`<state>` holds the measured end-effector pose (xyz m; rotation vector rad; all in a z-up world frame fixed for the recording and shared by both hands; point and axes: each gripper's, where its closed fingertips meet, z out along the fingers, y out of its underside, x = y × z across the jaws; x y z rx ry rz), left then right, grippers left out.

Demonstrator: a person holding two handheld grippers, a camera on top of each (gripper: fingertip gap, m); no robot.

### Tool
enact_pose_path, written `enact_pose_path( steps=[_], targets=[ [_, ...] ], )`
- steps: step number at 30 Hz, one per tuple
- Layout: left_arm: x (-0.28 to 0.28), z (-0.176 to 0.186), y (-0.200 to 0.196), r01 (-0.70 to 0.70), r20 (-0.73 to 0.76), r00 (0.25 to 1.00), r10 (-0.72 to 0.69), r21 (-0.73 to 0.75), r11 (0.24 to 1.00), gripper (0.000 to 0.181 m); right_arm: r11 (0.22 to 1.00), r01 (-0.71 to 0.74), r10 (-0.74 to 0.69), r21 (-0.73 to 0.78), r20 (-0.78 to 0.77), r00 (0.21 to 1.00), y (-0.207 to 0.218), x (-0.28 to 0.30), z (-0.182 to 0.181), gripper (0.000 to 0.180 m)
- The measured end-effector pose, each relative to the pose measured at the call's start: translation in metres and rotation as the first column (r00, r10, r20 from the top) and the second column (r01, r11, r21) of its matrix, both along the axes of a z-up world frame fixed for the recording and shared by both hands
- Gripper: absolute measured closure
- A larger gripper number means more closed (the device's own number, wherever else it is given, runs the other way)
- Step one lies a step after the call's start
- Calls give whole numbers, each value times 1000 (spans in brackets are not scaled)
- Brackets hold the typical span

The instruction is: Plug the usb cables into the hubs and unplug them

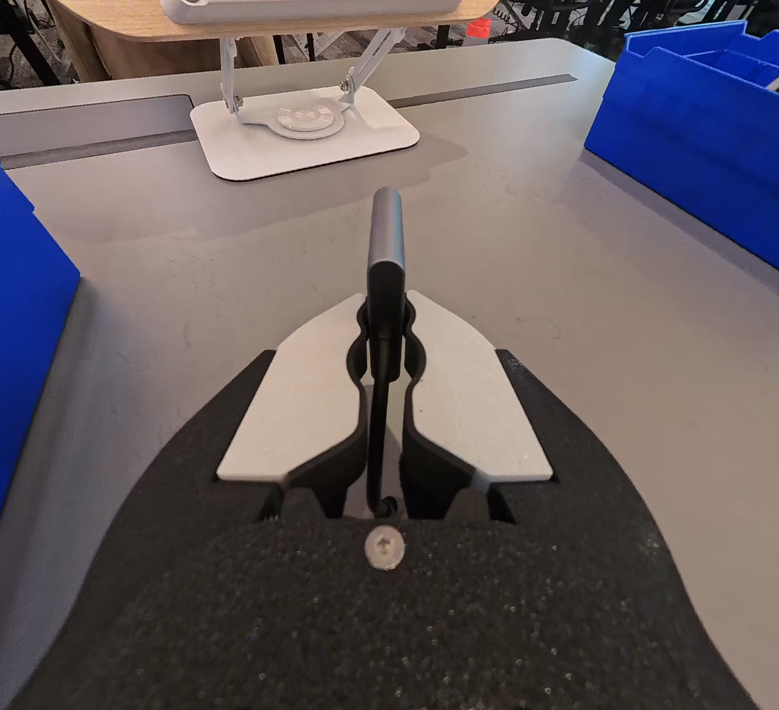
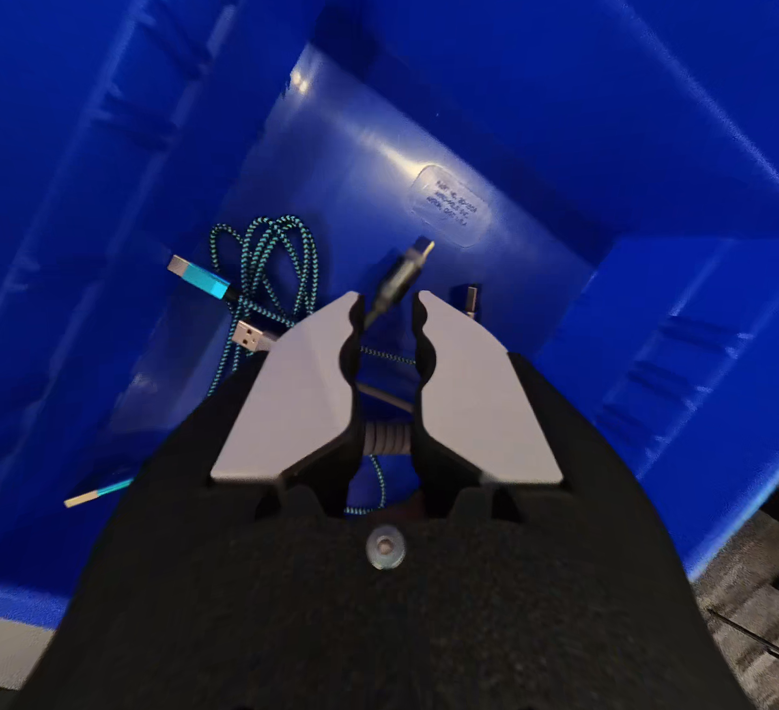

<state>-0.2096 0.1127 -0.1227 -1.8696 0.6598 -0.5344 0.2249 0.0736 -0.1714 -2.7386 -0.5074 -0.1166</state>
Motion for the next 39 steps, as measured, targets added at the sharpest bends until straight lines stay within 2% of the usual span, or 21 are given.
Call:
enact_pose_path(
  steps=[3, 6, 9, 11, 14, 16, 17, 19, 22, 24, 26, 31, 34, 35, 38, 39],
  targets=[
    [0, -1, 0, 4, 2, 1000, -4, -7, 1000, 169, 1000, -4, 5, 27, -31, 1000, 1, -4, 6, 139],
    [0, -1, 0, 9, 12, 1000, -9, -19, 1000, 169, 978, -5, 33, 210, -126, 991, 8, -21, 59, 120],
    [2, -2, -1, 26, 25, 999, -25, -33, 999, 169, 871, -43, 208, 489, -290, 934, -6, -83, 132, 126],
    [5, -2, -2, 47, 28, 999, -46, -40, 998, 169, 788, -67, 362, 612, -373, 854, -35, -141, 158, 127],
    [14, -1, -10, 148, 49, 988, -146, -49, 988, 169, 691, -112, 562, 715, -433, 704, -80, -229, 148, 131],
    [25, 2, -26, 313, 98, 947, -306, -77, 946, 169, 667, -117, 644, 736, -490, 587, -99, -277, 122, 138],
    [31, 9, -36, 419, 154, 902, -404, -83, 904, 169, 679, -127, 667, 723, -536, 518, -105, -298, 108, 137],
    [38, 30, -65, 663, 321, 730, -604, -116, 740, 169, 712, -148, 669, 687, -598, 442, -104, -322, 88, 137],
    [36, 60, -84, 818, 404, 545, -735, -63, 572, 169, 703, -185, 691, 686, -600, 403, -93, -342, 98, 139],
    [37, 67, -87, 852, 388, 500, -774, -58, 520, 169, 678, -179, 719, 713, -592, 365, -82, -352, 116, 144],
    [42, 70, -90, 866, 361, 480, -799, -53, 497, 169, 684, -202, 723, 701, -616, 311, -73, -365, 125, 145],
    [54, 61, -105, 884, 294, 462, -837, -79, 461, 169, 692, -206, 721, 692, -648, 247, -52, -382, 127, 143],
    [56, 50, -106, 876, 257, 481, -838, -102, 471, 169, 683, -232, 730, 693, -644, 226, -52, -386, 120, 151],
    [56, 47, -107, 876, 254, 482, -839, -110, 470, 168, 662, -260, 749, 703, -629, 206, -57, -387, 118, 168],
    [57, 45, -103, 849, 247, 525, -815, -82, 522, 166, 627, -245, 778, 740, -579, 243, -55, -385, 118, 168],
    [55, 46, -102, 840, 235, 537, -810, -64, 538, 157, 624, -229, 780, 747, -578, 240, -55, -382, 122, 168]
  ],
)
